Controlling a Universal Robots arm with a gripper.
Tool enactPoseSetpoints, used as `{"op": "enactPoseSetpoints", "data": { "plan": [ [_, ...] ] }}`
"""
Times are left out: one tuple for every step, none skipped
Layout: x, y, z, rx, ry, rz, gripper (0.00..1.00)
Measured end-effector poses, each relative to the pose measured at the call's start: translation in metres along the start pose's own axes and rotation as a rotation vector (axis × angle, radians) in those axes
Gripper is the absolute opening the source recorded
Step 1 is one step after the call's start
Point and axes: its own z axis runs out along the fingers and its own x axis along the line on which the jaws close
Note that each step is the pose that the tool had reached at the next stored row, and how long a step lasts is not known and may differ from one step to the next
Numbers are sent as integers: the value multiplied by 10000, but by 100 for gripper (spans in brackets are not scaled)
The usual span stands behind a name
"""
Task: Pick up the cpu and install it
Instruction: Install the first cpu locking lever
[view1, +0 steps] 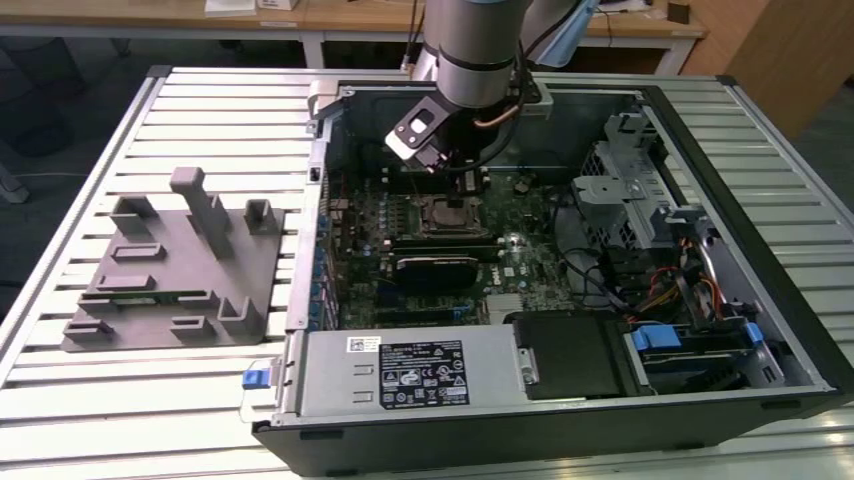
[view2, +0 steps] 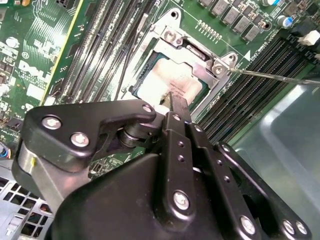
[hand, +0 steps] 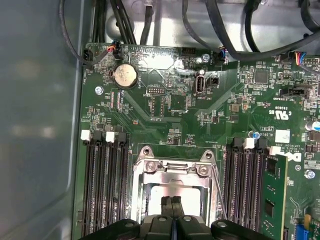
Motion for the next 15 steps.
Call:
{"op": "enactPoseSetpoints", "data": {
  "plan": [
    [0, 0, -5, 0, 1, 1, 11],
    [0, 0, -11, -2, 2, 0, 11],
    [0, 0, -18, -2, 2, 1, 11],
    [0, 0, -23, -1, 2, 1, 11],
    [0, 0, -27, -2, 2, 1, 11],
    [0, 0, -32, -2, 2, 1, 11],
    [1, 0, -36, -2, 3, 0, 11],
    [1, 0, -40, -2, 3, 1, 11],
    [1, 0, -46, -2, 2, 1, 11],
    [1, 0, -54, -2, 2, 1, 11],
    [1, 0, -65, -2, 2, 1, 11],
    [1, 0, -72, -2, 2, 1, 11],
    [1, 0, -79, -1, 2, 1, 11],
    [1, 0, -88, -2, 1, 1, 11],
    [1, 0, -104, -2, 0, 1, 11]
  ]
}}
